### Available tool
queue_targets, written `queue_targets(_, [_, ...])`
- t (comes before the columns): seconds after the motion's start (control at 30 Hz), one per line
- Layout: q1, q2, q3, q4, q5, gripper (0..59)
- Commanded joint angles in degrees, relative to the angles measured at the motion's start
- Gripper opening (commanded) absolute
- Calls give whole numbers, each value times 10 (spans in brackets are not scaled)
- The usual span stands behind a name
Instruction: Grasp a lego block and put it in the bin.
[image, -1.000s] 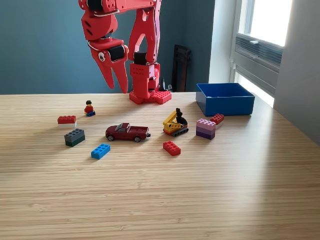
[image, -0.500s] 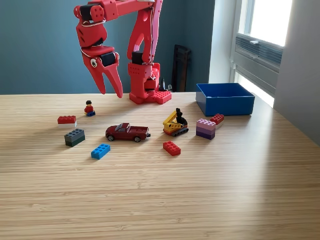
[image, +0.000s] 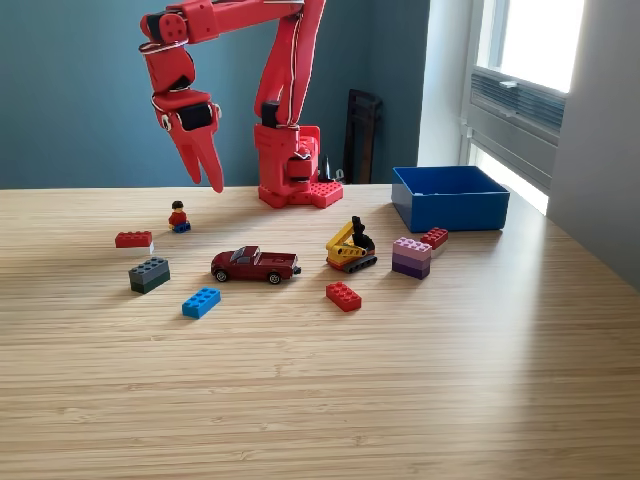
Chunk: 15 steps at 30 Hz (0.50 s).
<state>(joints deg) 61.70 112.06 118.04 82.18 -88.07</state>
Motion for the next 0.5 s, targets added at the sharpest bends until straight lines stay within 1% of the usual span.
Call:
queue_targets(0.03, [36, 23, -1, -36, -191, 338])
queue_targets(0.17, [45, 23, 1, -61, -187, 351])
queue_targets(0.27, [52, 22, 18, -91, -192, 362])
queue_targets(0.5, [58, 20, 16, -127, -210, 357])
